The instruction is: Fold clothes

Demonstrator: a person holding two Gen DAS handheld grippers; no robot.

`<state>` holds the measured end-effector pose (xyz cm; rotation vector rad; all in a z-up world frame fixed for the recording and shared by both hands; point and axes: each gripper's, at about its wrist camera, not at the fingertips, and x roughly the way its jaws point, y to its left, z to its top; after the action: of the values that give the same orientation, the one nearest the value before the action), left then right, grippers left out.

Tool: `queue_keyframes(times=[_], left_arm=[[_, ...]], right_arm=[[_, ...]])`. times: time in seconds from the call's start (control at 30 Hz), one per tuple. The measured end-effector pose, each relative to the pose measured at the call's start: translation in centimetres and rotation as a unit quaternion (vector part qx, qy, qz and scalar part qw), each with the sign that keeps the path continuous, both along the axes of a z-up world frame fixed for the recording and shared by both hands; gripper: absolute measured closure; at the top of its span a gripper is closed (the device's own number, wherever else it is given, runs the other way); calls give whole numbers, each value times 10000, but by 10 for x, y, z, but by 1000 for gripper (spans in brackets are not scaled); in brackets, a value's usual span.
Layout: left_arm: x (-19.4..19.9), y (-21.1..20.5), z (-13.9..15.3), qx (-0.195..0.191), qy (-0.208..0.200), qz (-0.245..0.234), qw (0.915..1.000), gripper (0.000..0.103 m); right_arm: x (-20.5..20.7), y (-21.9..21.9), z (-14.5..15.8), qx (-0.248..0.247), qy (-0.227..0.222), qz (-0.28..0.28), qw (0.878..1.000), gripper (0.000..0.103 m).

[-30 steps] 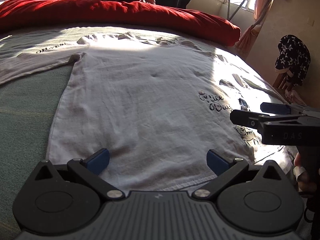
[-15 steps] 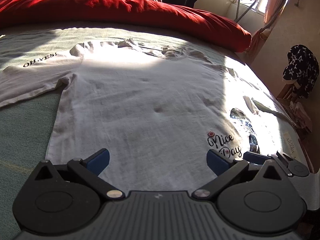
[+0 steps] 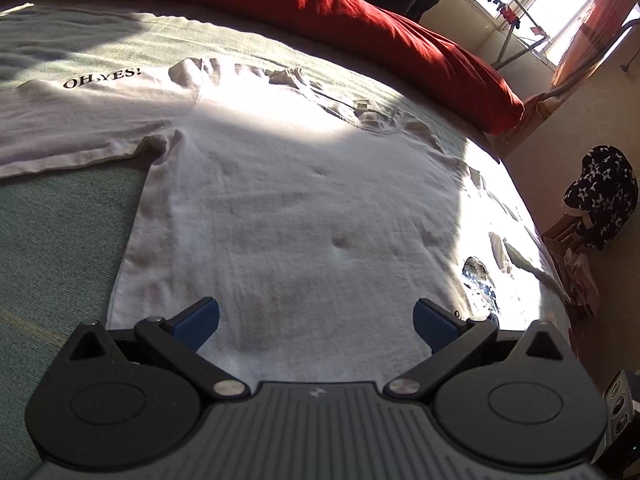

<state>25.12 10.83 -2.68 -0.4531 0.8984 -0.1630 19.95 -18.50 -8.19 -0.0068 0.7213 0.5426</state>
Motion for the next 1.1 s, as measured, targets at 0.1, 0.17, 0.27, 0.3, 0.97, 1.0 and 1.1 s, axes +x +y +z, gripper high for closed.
queue_keyframes(times=[0.1, 0.17, 0.27, 0.3, 0.97, 1.0, 1.1], left_arm=[[14, 45, 20, 1, -248, 564, 9981, 0], [27, 80, 28, -40, -310, 968, 9948, 0], [47, 130, 24, 37, -151, 1590, 9872, 0], [52, 145, 20, 38, -77, 1763, 9843, 0], [-25, 270, -24, -761, -271, 3245, 9424, 0], [-30, 280, -30, -866, -239, 3364, 9374, 0], [-45, 295, -44, -940, -81, 3618, 9275, 1]], right_arm=[[0, 0, 0, 28, 16, -7, 10000, 0], [0, 0, 0, 36, 22, -12, 10000, 0], [1, 0, 1, 15, 31, -17, 10000, 0], [1, 1, 2, 3, 40, -22, 10000, 0], [-1, 10, -1, -160, -58, -35, 9998, 0], [-1, 10, -2, -179, -71, -37, 9998, 0], [-2, 13, -4, -263, -126, -45, 9996, 0]])
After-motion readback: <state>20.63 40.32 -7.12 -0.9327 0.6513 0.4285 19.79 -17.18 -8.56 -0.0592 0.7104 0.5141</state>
